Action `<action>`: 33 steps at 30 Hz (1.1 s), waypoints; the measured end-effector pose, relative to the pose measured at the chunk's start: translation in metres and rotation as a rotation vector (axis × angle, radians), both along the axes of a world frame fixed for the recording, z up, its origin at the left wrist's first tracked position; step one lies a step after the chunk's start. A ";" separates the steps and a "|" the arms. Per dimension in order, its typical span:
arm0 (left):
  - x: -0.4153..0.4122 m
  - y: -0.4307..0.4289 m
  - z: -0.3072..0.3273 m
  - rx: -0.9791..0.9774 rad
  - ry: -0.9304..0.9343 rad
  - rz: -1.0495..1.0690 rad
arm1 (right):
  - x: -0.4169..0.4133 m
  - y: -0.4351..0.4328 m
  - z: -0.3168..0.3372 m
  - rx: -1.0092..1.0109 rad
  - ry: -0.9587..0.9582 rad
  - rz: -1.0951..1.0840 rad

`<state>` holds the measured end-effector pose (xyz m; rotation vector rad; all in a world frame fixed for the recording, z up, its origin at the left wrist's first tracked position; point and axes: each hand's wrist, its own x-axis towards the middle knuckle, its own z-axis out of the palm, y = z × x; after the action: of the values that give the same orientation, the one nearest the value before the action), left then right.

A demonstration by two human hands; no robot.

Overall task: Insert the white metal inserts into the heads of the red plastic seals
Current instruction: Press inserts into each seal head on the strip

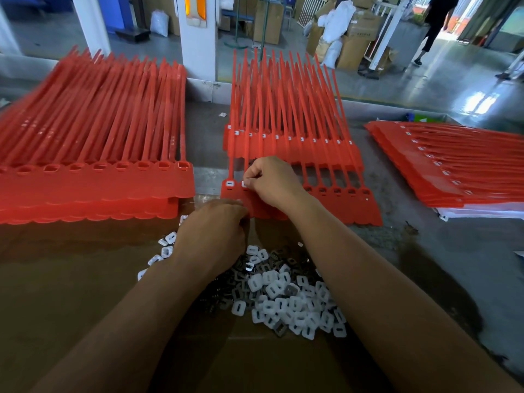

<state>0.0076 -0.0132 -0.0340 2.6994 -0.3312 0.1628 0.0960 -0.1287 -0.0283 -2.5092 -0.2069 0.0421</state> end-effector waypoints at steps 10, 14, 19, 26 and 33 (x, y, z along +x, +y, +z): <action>0.000 0.000 -0.001 -0.009 -0.016 -0.003 | 0.007 0.003 0.005 -0.001 0.042 -0.105; -0.001 0.000 -0.001 -0.014 -0.018 -0.003 | 0.016 0.008 0.008 -0.009 0.136 -0.147; 0.000 0.000 -0.001 -0.010 -0.029 -0.015 | 0.020 0.010 0.008 0.025 0.144 -0.173; -0.002 0.000 0.000 -0.013 -0.028 -0.018 | 0.001 -0.004 0.002 0.099 0.025 -0.060; -0.001 0.000 0.001 -0.016 -0.020 -0.021 | -0.040 -0.023 0.023 0.127 0.062 0.155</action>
<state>0.0063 -0.0135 -0.0330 2.6791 -0.3630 0.1859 0.0556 -0.1518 -0.0051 -2.3573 -0.3665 0.1648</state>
